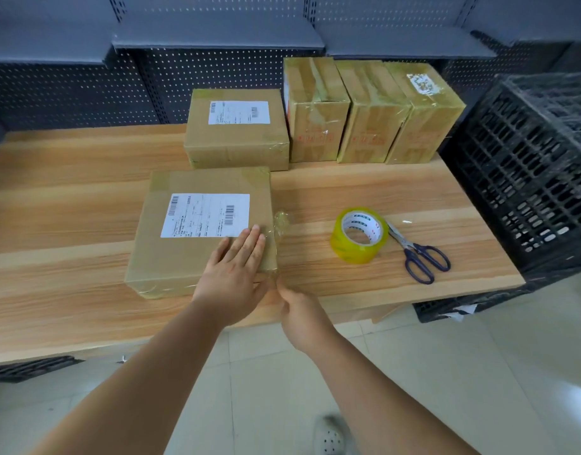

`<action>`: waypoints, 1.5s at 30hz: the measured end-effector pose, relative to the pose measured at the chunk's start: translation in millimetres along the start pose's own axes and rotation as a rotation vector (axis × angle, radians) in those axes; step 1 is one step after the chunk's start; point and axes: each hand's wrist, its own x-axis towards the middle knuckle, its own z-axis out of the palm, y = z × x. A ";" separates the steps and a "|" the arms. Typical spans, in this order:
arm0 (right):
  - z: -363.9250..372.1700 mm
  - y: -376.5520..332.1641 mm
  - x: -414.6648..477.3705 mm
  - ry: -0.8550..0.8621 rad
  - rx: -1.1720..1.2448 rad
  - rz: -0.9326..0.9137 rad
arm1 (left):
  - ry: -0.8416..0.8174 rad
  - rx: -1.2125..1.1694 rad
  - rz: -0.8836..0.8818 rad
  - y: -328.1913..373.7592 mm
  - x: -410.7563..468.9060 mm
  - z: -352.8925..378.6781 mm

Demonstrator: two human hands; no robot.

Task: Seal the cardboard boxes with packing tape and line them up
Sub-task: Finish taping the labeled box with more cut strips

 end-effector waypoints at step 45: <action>-111.6 -32.4 152.7 -0.062 0.658 0.526 | 0.382 -0.325 -0.150 25.3 61.2 -15.3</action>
